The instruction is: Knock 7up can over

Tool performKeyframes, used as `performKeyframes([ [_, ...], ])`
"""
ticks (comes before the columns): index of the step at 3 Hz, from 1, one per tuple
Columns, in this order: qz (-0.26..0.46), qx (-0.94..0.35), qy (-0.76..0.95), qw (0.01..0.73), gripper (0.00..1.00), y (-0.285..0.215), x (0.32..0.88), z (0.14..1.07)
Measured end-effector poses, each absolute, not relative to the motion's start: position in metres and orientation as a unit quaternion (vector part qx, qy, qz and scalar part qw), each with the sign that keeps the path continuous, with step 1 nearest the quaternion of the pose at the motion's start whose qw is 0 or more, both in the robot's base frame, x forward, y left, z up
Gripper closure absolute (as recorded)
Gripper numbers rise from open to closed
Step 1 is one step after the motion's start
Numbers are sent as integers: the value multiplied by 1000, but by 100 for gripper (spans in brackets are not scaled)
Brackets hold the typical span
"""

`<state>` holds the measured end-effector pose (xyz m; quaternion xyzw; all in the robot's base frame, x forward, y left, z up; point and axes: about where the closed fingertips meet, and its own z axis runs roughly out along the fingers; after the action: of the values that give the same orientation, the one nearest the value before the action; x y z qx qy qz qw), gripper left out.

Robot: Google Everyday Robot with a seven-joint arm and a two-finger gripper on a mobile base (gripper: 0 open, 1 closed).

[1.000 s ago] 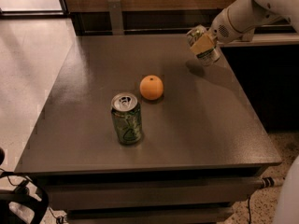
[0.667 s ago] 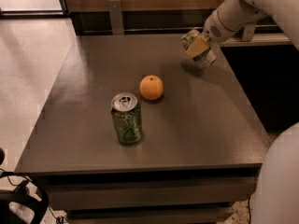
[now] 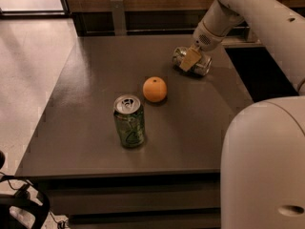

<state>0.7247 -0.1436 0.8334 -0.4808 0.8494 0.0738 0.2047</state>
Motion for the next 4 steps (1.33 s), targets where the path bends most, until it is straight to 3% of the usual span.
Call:
performKeyframes([
  [1, 74, -481, 849, 205, 100, -144, 725, 834],
  [2, 75, -482, 849, 202, 83, -142, 725, 830],
  [4, 76, -482, 849, 201, 35, -140, 726, 828],
])
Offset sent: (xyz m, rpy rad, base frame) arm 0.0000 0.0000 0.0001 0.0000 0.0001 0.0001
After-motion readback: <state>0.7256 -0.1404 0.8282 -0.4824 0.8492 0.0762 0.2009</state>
